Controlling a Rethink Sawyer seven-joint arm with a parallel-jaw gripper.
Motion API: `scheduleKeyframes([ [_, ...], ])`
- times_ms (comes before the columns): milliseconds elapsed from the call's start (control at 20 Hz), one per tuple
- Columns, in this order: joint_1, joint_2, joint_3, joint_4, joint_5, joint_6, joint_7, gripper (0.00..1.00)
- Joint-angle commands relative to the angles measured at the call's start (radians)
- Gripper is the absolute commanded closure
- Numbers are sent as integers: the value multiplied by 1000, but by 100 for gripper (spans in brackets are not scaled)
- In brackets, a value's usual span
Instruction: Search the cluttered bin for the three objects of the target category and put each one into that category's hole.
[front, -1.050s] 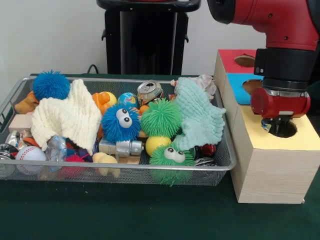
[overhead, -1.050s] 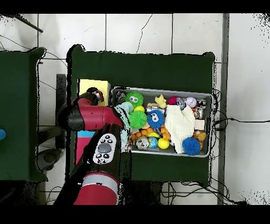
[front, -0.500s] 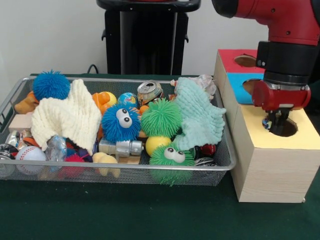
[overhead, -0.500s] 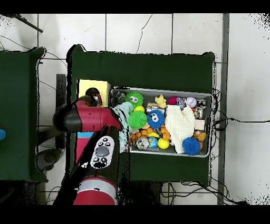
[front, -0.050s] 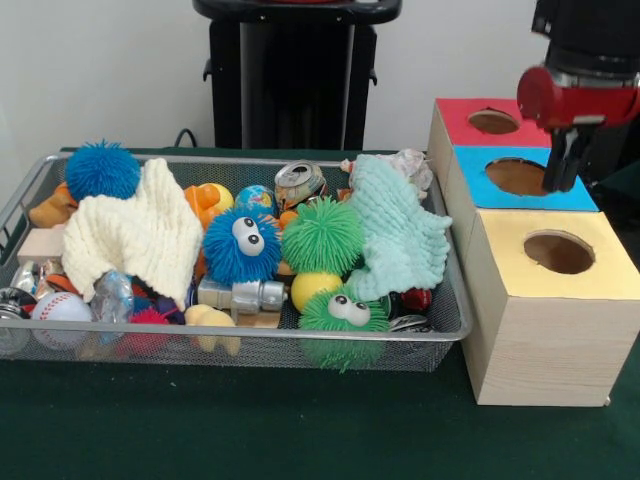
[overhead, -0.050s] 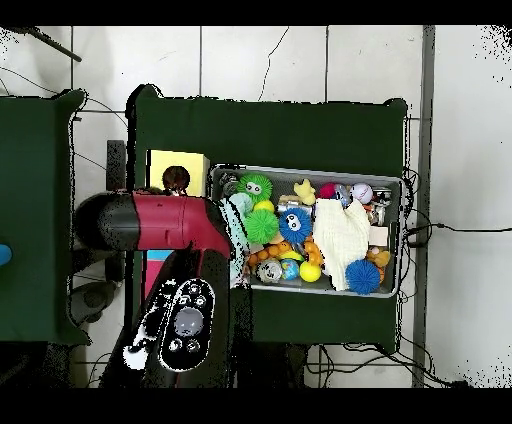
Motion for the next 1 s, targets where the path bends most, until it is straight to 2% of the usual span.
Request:
scheduleKeyframes([
  [50,-23,-74,34,33,14,212,182,100],
  [350,-49,-94,46,20,-5,246,148,100],
  [500,-89,-108,57,31,-22,238,83,100],
  [750,-195,-92,72,53,-127,108,-88,100],
  [900,-286,-92,124,86,-165,23,-172,100],
  [1000,-339,-93,160,108,-188,-18,-197,100],
])
